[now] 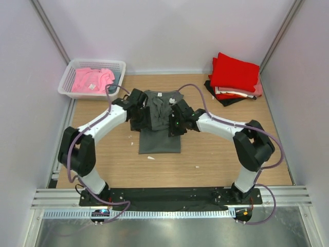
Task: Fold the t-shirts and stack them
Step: Fold the tshirt
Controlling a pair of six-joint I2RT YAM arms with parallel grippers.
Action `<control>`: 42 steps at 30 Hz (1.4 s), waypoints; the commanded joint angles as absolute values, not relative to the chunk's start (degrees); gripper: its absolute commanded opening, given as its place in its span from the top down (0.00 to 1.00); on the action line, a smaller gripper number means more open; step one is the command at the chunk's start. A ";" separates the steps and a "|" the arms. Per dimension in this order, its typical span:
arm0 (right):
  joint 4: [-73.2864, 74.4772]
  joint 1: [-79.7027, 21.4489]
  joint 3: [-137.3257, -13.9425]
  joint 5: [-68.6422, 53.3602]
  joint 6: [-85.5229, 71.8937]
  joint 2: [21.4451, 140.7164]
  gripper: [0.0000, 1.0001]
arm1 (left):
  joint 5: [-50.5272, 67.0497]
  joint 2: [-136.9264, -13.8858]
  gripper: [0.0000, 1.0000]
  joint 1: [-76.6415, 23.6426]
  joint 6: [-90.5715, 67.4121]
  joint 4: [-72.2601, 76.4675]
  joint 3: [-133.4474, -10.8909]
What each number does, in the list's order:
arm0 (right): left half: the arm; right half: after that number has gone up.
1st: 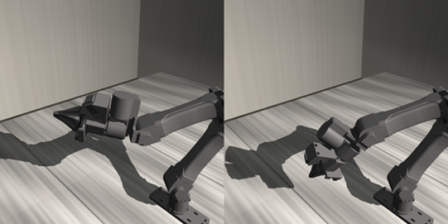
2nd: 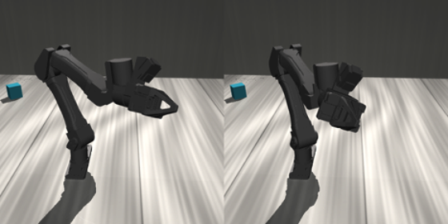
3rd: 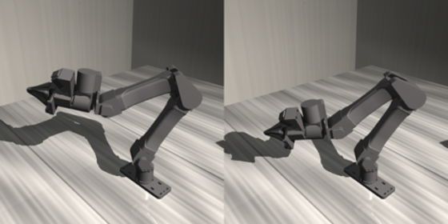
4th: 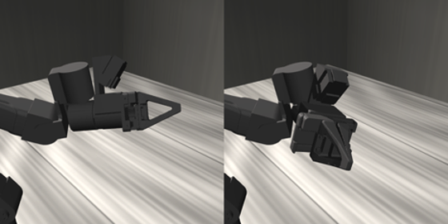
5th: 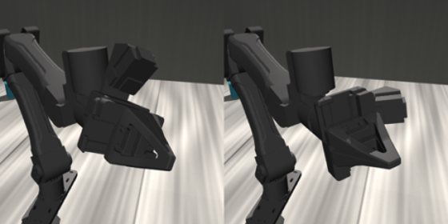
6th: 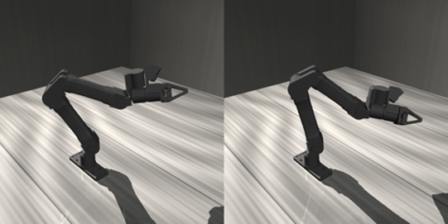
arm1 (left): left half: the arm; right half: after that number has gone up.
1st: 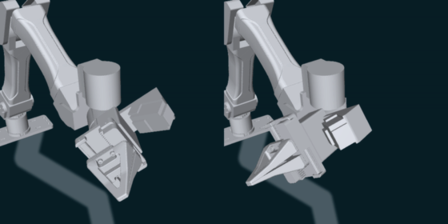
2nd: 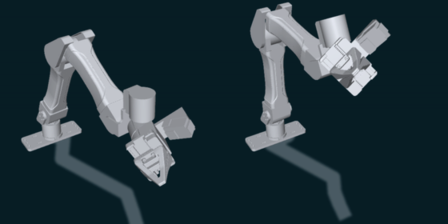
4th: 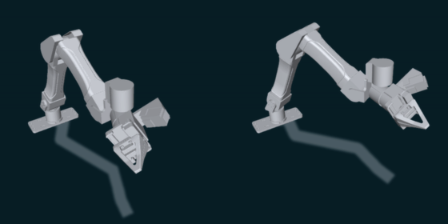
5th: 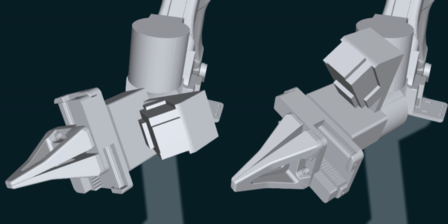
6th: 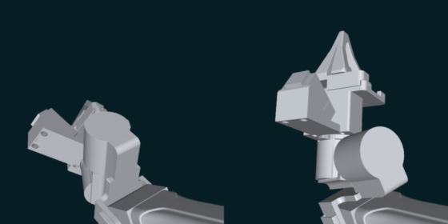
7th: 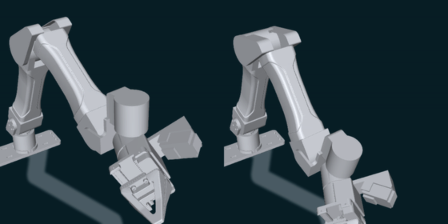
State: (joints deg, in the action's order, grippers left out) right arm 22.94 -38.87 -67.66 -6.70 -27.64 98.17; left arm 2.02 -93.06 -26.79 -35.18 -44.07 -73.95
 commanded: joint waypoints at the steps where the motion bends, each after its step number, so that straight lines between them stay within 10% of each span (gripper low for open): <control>1: 20.39 -38.50 -68.55 -7.82 -30.67 102.20 0.86 | 3.87 -97.02 0.44 -28.38 -36.21 -39.29 -72.77; 34: 40.96 -27.95 -106.71 -5.81 -20.66 121.13 0.94 | -10.90 -118.49 0.46 -24.35 -28.21 -57.40 -109.46; 42: 33.06 -28.12 -75.93 -9.39 -25.83 95.32 0.29 | 1.91 -92.49 0.40 -24.52 -34.97 -44.31 -74.95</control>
State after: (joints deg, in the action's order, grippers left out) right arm 35.77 -27.51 -85.86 -6.13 -23.14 106.39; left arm -4.54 -100.82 -24.25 -31.62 -48.84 -83.42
